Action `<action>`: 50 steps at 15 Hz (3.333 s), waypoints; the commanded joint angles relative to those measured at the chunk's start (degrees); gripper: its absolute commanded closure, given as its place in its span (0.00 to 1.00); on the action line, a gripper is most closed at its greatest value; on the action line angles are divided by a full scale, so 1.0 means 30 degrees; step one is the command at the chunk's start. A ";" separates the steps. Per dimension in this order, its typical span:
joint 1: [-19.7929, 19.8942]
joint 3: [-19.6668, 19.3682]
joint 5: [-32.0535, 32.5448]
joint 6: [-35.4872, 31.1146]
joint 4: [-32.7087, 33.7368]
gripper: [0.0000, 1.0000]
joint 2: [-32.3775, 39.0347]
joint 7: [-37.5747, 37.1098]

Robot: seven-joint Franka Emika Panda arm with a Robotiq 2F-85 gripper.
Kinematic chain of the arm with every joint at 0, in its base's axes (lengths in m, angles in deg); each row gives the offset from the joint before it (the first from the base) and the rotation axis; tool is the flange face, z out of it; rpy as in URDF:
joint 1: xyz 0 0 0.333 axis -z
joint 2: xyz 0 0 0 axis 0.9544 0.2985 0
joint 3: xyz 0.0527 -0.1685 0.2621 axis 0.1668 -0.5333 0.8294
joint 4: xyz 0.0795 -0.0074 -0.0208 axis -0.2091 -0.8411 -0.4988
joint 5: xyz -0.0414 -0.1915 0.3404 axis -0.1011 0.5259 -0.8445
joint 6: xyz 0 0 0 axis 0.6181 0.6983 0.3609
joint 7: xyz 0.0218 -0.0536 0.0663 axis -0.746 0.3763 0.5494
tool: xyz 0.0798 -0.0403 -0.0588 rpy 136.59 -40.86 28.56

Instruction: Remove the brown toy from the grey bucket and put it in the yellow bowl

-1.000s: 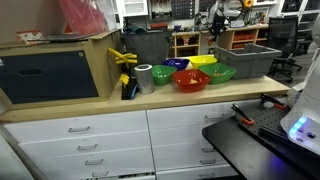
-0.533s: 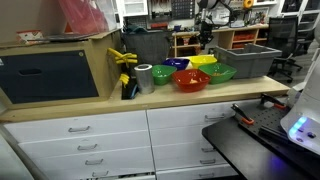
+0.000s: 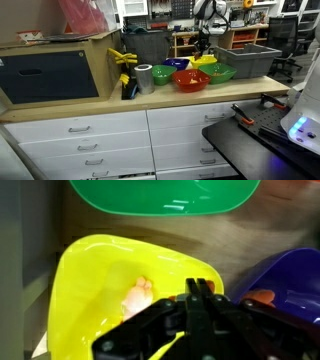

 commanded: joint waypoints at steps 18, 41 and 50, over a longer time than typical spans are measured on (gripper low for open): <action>0.0587 -0.1221 0.0762 0.0004 0.1930 0.00 0.0612 -0.0760; -0.1311 -0.1222 0.3627 0.6135 -0.3231 0.00 -0.7233 -0.6391; -0.0559 -0.1603 0.3897 0.9781 -0.6351 0.00 -1.4122 -0.2946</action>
